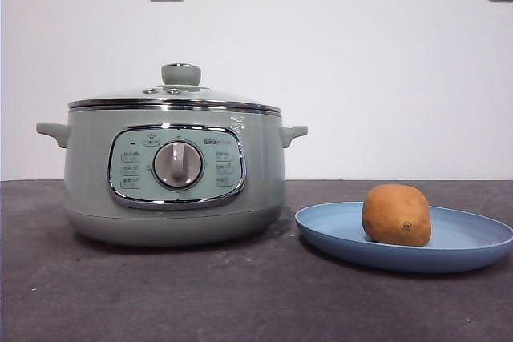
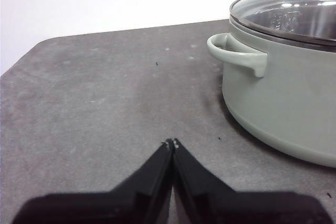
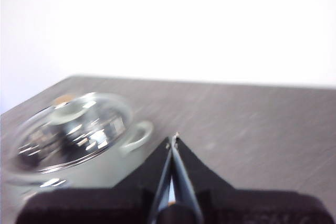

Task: Take the potato out from the steamer,put the potato on the plate,close the lid

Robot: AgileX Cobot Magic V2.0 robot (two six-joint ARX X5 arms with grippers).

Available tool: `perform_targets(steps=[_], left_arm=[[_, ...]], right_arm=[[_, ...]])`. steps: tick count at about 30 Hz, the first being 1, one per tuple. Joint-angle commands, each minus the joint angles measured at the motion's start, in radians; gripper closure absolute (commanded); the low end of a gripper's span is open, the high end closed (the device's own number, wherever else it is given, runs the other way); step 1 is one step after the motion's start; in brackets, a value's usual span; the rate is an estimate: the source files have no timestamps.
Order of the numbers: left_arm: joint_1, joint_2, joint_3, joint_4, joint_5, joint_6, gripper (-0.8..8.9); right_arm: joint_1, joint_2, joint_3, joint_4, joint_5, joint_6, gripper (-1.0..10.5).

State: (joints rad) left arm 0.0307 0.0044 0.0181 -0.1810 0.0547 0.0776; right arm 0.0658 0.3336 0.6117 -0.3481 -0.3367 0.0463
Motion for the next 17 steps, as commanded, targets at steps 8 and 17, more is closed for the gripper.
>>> perform_targets(steps=[8,17], left_arm=[[0.003,-0.002,-0.015,0.001,-0.001,-0.004,8.17],[0.003,-0.002,-0.015,0.001,-0.001,-0.004,8.17]], right_arm=[[-0.077,-0.221,-0.403,0.209,0.005,0.0,9.5],[-0.078,-0.333,-0.566,0.196,0.006,0.005,9.5]])
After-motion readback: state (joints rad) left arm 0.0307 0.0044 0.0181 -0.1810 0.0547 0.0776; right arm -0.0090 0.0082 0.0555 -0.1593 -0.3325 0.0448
